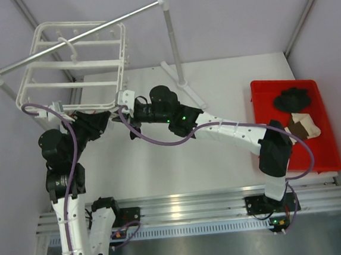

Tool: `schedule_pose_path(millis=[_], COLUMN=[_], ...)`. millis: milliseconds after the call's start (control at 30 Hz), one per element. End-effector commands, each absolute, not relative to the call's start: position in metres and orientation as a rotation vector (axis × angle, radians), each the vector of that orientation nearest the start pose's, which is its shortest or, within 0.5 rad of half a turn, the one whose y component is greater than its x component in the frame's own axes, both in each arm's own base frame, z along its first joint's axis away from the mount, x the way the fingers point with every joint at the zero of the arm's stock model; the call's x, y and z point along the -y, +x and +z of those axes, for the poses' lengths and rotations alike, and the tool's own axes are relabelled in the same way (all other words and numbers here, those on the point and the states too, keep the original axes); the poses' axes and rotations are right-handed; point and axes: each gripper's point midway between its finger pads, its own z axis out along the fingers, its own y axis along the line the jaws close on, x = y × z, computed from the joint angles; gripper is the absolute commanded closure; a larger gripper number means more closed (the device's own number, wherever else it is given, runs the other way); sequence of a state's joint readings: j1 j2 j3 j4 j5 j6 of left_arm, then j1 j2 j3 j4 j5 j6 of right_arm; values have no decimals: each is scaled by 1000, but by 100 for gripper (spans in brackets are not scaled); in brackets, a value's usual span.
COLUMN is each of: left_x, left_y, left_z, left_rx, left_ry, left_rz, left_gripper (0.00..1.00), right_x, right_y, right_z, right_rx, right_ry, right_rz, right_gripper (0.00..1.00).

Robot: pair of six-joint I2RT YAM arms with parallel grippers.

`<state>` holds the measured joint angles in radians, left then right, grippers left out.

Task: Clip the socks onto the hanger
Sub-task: Open the clamp at the hanger.

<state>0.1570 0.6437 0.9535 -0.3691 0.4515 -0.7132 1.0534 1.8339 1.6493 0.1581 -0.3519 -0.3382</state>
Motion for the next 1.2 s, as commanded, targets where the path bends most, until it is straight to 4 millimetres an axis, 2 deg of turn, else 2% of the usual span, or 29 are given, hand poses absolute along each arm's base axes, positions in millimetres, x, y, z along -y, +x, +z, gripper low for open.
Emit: schedule_pose_path(millis=[0, 33, 100, 167, 200, 233, 333, 367, 400, 500, 700, 833, 933, 1033, 1067, 1167], left_x=[56, 56, 57, 57, 57, 57, 58, 59, 60, 62, 62, 65, 66, 66, 67, 66], left_y=[254, 255, 255, 255, 255, 255, 256, 256, 256, 256, 254, 255, 255, 254, 253, 251], left_z=[386, 385, 383, 381, 381, 381, 379, 379, 377, 374, 373, 371, 370, 370, 371, 373], left_rx=[-1553, -1556, -1563, -1566, -1567, -1567, -1576, -1577, -1584, -1591, -1592, -1603, -1607, -1607, -1606, -1598], left_ry=[-356, -361, -354, -352, -354, -348, -345, -343, -343, -343, -339, -324, -315, -310, -309, -300], left_rz=[-759, -759, -762, -761, -760, -760, -765, -769, -776, -790, -791, -803, -808, -806, -806, -799], left_gripper=[77, 84, 90, 100, 100, 100, 100, 100, 100, 100, 100, 100, 100, 100, 100, 100], right_x=[-522, -522, -522, -522, -521, -520, -511, -506, -503, -498, -509, -509, -511, -518, -522, -527], right_y=[231, 231, 231, 231, 231, 231, 230, 228, 228, 228, 233, 233, 232, 238, 240, 244], right_z=[378, 378, 379, 378, 379, 379, 378, 384, 377, 380, 389, 386, 388, 390, 384, 382], right_rx=[-973, -972, -971, -979, -981, -983, -1000, -991, -1005, -1003, -997, -1000, -989, -985, -995, -996], right_ry=[-1232, -1231, -1231, -1235, -1233, -1234, -1237, -1232, -1240, -1234, -1212, -1224, -1224, -1224, -1232, -1242], right_rz=[855, 855, 860, 862, 860, 858, 845, 841, 835, 830, 845, 844, 850, 840, 837, 828], right_gripper=[100, 100, 100, 82, 74, 63, 50, 48, 47, 46, 50, 51, 55, 58, 59, 62])
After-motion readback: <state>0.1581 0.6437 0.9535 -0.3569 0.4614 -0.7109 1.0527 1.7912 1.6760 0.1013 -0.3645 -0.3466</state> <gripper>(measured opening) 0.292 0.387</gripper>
